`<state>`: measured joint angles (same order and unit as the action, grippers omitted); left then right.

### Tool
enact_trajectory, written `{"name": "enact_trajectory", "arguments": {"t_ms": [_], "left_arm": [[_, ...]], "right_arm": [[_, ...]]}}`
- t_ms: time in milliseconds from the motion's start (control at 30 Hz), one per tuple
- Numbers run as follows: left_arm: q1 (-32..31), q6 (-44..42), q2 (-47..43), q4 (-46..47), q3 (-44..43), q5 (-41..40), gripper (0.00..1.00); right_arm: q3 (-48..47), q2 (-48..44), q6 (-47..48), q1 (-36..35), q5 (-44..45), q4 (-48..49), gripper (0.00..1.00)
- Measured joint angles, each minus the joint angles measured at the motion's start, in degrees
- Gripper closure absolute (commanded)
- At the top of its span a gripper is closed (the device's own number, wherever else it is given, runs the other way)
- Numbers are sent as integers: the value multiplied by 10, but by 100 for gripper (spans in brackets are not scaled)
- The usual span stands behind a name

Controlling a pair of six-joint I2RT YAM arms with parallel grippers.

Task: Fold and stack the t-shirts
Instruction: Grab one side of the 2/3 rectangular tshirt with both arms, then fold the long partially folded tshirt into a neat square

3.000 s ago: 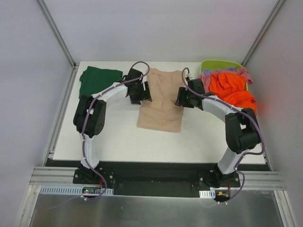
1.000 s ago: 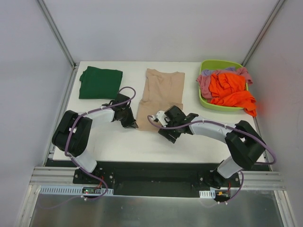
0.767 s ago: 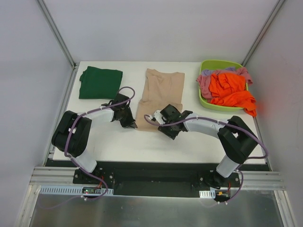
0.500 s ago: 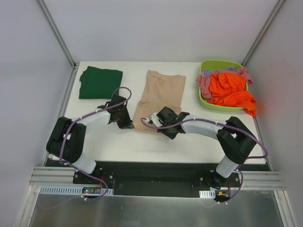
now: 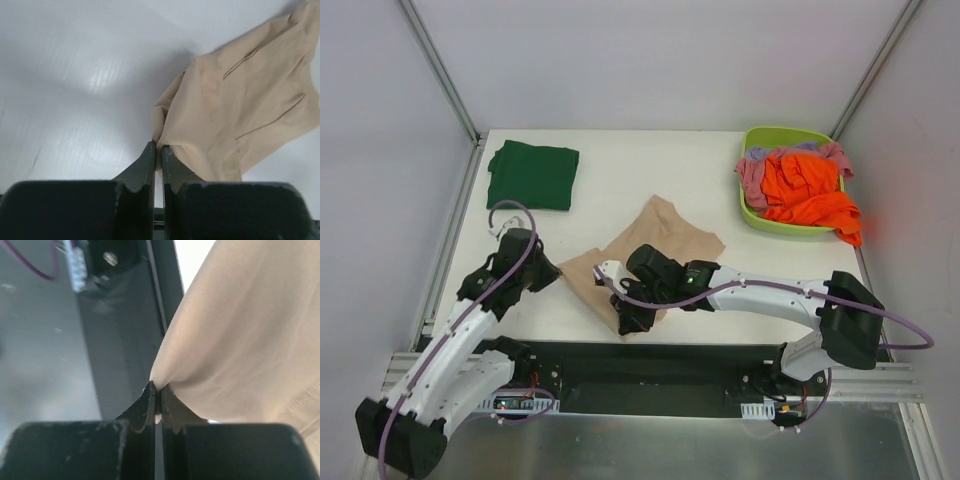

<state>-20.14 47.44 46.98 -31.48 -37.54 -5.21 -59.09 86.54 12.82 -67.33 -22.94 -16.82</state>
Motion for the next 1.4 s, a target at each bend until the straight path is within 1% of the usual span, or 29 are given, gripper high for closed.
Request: {"name": "enact_trajectory", "arguments": {"t_ms": [67, 200, 267, 367, 533, 767, 1000, 1167, 1267, 1400], "left_arm": [[0, 8, -62, -37, 0, -33, 100], [0, 14, -158, -93, -7, -80, 100], [0, 14, -178, -115, -21, -90, 100], [0, 15, -172, -130, -45, -100, 100], [0, 14, -103, -136, -91, -103, 100], [0, 11, -1, -68, -127, -82, 100], [-1, 1, 129, 11, -189, -24, 100], [-2, -5, 225, 52, -239, 16, 100], [-3, -6, 280, 69, -265, 37, 100], [-6, -10, 342, 77, -294, 57, 100]], "right_arm": [[0, -3, -36, -1, -38, 33, 99], [0, -4, -101, -7, -99, 103, 99], [0, -4, -123, -13, -117, 130, 99], [0, -11, -142, -16, -123, 154, 99], [9, -56, -155, 7, -109, 165, 99], [63, -123, -174, 125, -92, 157, 99], [105, -174, -175, 230, -56, 138, 99], [120, -185, -178, 306, -49, 136, 99], [134, -184, -182, 336, -49, 136, 99], [147, -182, -186, 356, -50, 136, 99]]}}
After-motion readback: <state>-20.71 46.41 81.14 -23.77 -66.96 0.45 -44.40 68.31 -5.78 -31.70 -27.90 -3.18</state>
